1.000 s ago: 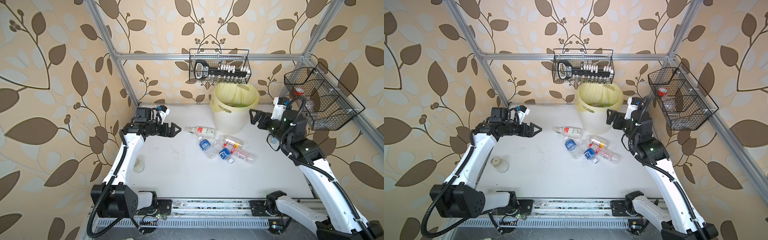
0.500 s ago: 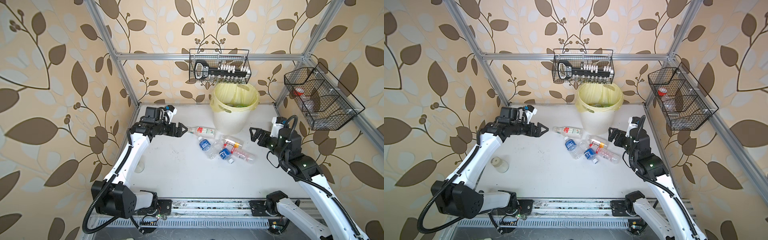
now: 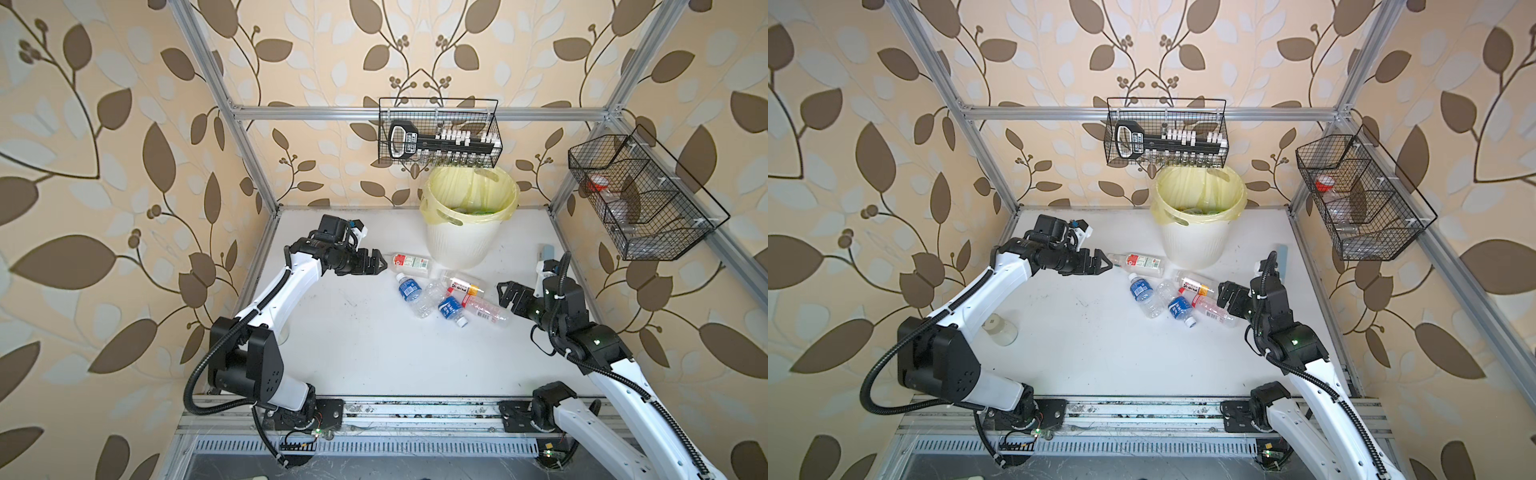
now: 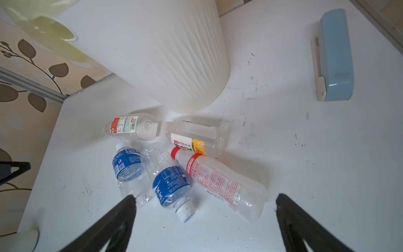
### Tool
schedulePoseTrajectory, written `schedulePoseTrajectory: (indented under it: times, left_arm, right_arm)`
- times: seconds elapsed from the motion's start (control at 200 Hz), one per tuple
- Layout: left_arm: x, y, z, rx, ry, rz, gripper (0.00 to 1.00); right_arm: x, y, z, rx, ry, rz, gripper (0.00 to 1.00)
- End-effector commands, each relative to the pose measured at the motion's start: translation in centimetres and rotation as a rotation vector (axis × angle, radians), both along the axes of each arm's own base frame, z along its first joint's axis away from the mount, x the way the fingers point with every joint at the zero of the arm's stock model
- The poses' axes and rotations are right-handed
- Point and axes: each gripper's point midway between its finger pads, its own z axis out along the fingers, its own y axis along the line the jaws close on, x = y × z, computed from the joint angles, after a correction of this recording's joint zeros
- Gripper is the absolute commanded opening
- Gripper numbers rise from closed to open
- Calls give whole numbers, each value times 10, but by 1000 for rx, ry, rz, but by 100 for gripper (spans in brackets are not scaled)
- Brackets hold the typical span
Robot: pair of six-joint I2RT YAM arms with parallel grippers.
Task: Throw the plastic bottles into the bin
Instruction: 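Draw right gripper back beside the pile while left gripper reaches toward the pile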
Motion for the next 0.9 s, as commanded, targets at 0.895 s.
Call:
schedulePoseTrajectory:
  times: [0.895]
  left_arm:
    - [2, -31, -80, 276, 238, 187, 99]
  right_arm:
    - [-23, -21, -25, -20, 25, -90, 100]
